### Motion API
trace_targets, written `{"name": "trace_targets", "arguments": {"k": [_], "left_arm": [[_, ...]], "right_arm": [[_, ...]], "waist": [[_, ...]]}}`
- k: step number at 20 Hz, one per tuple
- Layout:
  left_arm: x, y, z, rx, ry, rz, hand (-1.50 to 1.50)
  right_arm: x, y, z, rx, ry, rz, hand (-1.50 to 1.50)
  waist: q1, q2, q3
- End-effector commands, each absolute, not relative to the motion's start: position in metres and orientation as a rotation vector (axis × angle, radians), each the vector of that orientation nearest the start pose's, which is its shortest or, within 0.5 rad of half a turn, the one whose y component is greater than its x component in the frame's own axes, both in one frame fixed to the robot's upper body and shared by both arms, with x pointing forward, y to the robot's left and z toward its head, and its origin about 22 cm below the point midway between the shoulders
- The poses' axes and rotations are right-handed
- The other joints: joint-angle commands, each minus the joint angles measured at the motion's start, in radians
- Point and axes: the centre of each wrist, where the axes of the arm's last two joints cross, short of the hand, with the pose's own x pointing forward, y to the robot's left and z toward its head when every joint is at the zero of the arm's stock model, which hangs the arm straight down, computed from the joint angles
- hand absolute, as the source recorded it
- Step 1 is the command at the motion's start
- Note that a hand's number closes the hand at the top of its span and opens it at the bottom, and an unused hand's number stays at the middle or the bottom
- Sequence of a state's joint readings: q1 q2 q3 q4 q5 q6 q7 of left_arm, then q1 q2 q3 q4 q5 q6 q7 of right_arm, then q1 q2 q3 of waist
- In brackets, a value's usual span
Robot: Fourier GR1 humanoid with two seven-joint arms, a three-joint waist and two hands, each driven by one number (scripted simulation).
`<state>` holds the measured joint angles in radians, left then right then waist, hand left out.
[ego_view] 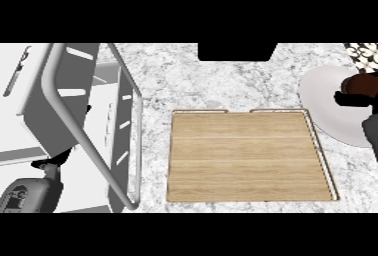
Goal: Pick the cupcake from the tray and place it in the plate
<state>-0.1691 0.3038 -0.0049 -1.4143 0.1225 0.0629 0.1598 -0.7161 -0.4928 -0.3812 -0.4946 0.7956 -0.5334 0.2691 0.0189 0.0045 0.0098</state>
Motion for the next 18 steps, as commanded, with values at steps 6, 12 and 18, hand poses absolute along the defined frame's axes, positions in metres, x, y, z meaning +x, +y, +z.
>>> {"name": "trace_targets", "arguments": {"k": [6, 12, 18], "left_arm": [[0.279, 0.274, 0.011, 0.162, -1.41, -0.099, 0.0], [0.285, 0.283, 0.017, 0.167, -1.421, -0.101, 0.0], [0.281, 0.281, 0.021, 0.196, -1.39, -0.054, 0.0]], "right_arm": [[0.354, -0.426, 0.021, -1.306, -1.174, 0.13, -1.5], [0.39, -0.396, 0.072, -1.206, -1.598, 0.022, -1.5], [0.376, -0.406, 0.074, -0.968, -1.603, -0.274, -1.5]], "waist": [[-0.002, 0.003, -0.008], [-0.013, -0.002, -0.008], [-0.035, -0.012, -0.01]]}}
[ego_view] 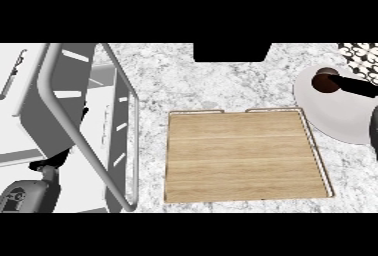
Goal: Pick the cupcake from the tray and place it in the plate
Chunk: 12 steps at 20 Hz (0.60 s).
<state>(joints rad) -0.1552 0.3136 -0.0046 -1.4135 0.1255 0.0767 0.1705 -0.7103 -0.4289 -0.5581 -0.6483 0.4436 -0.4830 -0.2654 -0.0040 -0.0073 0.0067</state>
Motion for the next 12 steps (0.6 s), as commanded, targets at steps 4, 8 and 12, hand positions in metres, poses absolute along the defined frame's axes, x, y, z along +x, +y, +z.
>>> {"name": "trace_targets", "arguments": {"k": [4, 8, 12], "left_arm": [[0.282, 0.295, 0.018, 0.185, -1.396, -0.071, 0.0], [0.286, 0.3, 0.019, 0.173, -1.404, -0.075, 0.0], [0.28, 0.272, 0.019, 0.167, -1.414, -0.078, 0.0]], "right_arm": [[0.364, -0.417, 0.067, -0.743, -1.6, -0.318, -1.5], [0.341, -0.452, 0.074, -0.732, -1.599, -0.31, -1.5], [0.325, -0.457, 0.054, -0.786, -1.643, -0.302, -1.5]], "waist": [[-0.012, 0.003, -0.007], [-0.001, 0.007, -0.007], [0.007, 0.008, -0.006]]}}
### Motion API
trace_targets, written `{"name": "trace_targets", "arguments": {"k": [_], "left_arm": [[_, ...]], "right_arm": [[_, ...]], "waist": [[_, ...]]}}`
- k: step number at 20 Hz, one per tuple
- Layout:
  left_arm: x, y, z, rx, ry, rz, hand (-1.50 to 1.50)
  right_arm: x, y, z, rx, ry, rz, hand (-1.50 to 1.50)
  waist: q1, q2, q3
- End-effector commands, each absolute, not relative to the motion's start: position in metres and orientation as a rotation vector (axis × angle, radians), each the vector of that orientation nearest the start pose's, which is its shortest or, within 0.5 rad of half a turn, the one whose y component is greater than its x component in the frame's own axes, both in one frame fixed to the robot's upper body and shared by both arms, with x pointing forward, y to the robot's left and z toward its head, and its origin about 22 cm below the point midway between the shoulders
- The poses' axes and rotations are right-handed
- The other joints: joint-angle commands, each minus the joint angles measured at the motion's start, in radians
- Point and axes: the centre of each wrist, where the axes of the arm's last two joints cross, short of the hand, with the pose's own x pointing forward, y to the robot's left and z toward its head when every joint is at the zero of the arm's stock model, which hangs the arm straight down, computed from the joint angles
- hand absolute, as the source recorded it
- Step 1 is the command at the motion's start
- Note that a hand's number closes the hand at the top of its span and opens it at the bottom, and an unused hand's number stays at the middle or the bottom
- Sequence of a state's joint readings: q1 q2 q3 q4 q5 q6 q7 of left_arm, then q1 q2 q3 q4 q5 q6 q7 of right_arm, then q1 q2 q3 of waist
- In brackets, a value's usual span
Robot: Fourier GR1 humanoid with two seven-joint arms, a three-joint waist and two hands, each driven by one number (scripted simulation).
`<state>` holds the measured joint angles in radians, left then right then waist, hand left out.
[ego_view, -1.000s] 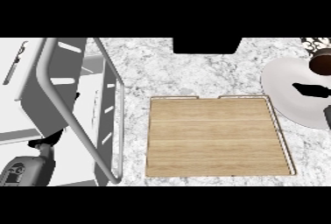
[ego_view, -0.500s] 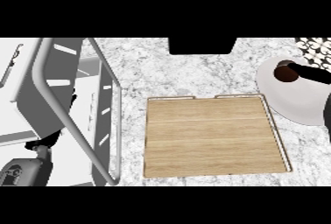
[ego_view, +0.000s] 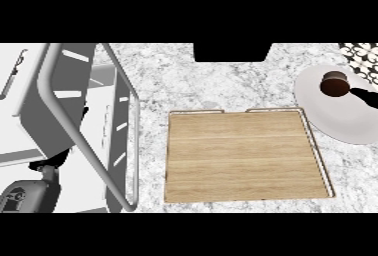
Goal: Pick the cupcake from the tray and place it in the plate
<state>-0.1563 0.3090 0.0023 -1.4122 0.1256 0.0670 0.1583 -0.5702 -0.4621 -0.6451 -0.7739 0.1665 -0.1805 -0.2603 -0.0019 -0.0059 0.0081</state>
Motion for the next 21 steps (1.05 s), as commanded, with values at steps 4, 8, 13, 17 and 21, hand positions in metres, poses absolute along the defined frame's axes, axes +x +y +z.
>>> {"name": "trace_targets", "arguments": {"k": [4, 8, 13, 17, 21], "left_arm": [[0.289, 0.28, 0.024, 0.161, -1.395, -0.081, 0.0], [0.277, 0.287, 0.017, 0.169, -1.402, -0.076, 0.0], [0.27, 0.3, 0.021, 0.165, -1.394, -0.074, 0.0], [0.269, 0.291, 0.019, 0.163, -1.402, -0.084, 0.0], [0.283, 0.293, 0.018, 0.172, -1.392, -0.086, 0.0]], "right_arm": [[0.311, -0.459, 0.053, -0.795, -1.632, -0.294, -1.5], [0.285, -0.481, 0.034, -0.828, -1.597, -0.31, -1.5], [0.274, -0.493, 0.051, -0.851, -1.583, -0.3, -1.5], [0.263, -0.512, 0.045, -0.88, -1.541, -0.3, -1.5], [0.253, -0.525, 0.032, -0.877, -1.52, -0.309, -1.5]], "waist": [[0.0, 0.006, -0.008], [0.003, 0.006, -0.008], [0.002, 0.005, -0.008], [0.006, 0.006, -0.008], [0.007, 0.008, -0.007]]}}
